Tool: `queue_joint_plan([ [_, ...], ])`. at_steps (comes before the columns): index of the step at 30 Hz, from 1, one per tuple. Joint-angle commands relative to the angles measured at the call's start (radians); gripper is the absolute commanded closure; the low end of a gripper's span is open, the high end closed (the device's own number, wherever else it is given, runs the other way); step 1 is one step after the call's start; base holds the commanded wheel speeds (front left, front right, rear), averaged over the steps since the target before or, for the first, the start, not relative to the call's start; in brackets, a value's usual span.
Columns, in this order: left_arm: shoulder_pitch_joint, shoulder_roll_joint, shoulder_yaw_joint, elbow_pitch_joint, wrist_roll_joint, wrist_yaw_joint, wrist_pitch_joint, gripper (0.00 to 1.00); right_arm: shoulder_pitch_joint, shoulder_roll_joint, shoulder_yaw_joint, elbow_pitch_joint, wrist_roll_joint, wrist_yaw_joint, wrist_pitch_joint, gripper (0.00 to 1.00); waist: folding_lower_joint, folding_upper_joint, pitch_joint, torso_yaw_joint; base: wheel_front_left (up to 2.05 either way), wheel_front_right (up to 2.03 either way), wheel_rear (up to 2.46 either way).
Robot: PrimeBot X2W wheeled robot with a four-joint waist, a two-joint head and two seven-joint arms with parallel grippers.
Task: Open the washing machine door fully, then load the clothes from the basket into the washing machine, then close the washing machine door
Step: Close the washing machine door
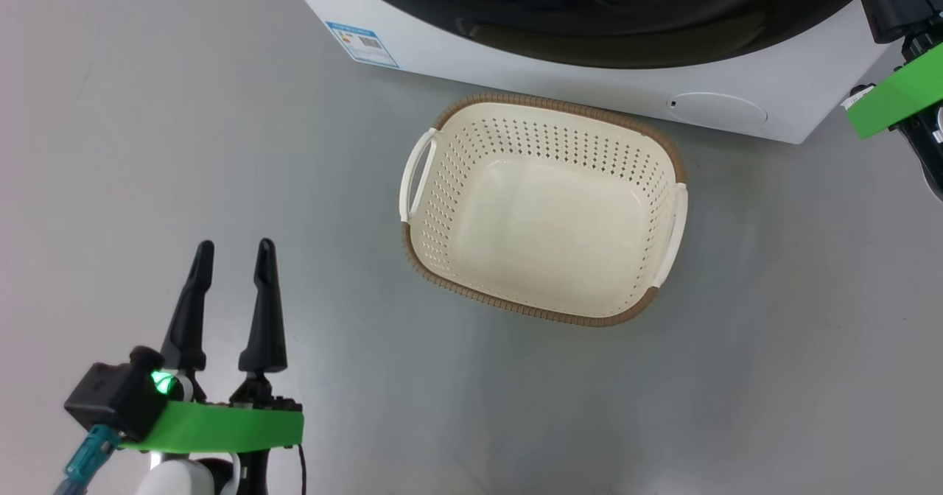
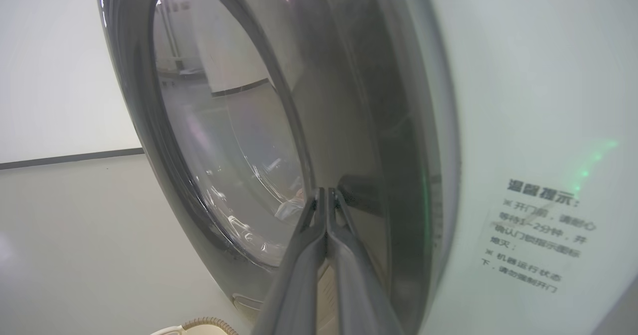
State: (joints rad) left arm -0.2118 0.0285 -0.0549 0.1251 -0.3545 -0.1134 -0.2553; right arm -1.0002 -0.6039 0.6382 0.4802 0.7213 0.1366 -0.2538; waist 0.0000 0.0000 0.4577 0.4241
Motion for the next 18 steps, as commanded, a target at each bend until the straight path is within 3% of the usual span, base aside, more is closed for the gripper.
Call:
queue_joint_plan([
  [1,-0.015,0.022,0.032,-0.025,-0.012,0.006,-0.006,0.00,-0.015,-0.011,-0.014,-0.014,-0.005,-0.006,-0.008,1.00,0.0000,0.0000,-0.003,-0.001,0.00,0.00,0.00],
  [14,-0.016,0.022,0.042,-0.006,-0.001,0.003,-0.006,0.00,0.037,0.009,-0.003,-0.025,-0.001,-0.006,-0.008,1.00,0.0000,0.0000,-0.046,-0.018,0.00,0.00,0.00],
  [15,-0.016,0.022,0.045,-0.005,0.002,0.002,-0.006,0.00,0.048,0.015,-0.002,-0.029,0.007,-0.006,-0.008,0.66,0.0000,0.0000,-0.055,-0.022,0.00,0.00,0.00],
  [16,-0.016,0.022,0.047,-0.003,0.006,0.001,-0.006,0.00,0.057,0.020,0.000,-0.034,0.010,-0.006,-0.008,0.51,0.0000,0.0000,-0.064,-0.026,0.00,0.00,0.00],
  [17,-0.016,0.022,0.049,-0.001,0.009,-0.001,-0.006,0.00,0.066,0.023,0.002,-0.039,0.012,-0.006,-0.008,0.00,0.0000,0.0000,-0.074,-0.031,0.00,0.00,0.00],
  [18,-0.015,0.022,0.050,0.003,0.013,-0.002,-0.006,0.00,0.077,0.028,0.003,-0.044,0.014,-0.006,-0.008,0.00,0.0000,0.0000,-0.085,-0.037,0.00,0.00,0.00],
])
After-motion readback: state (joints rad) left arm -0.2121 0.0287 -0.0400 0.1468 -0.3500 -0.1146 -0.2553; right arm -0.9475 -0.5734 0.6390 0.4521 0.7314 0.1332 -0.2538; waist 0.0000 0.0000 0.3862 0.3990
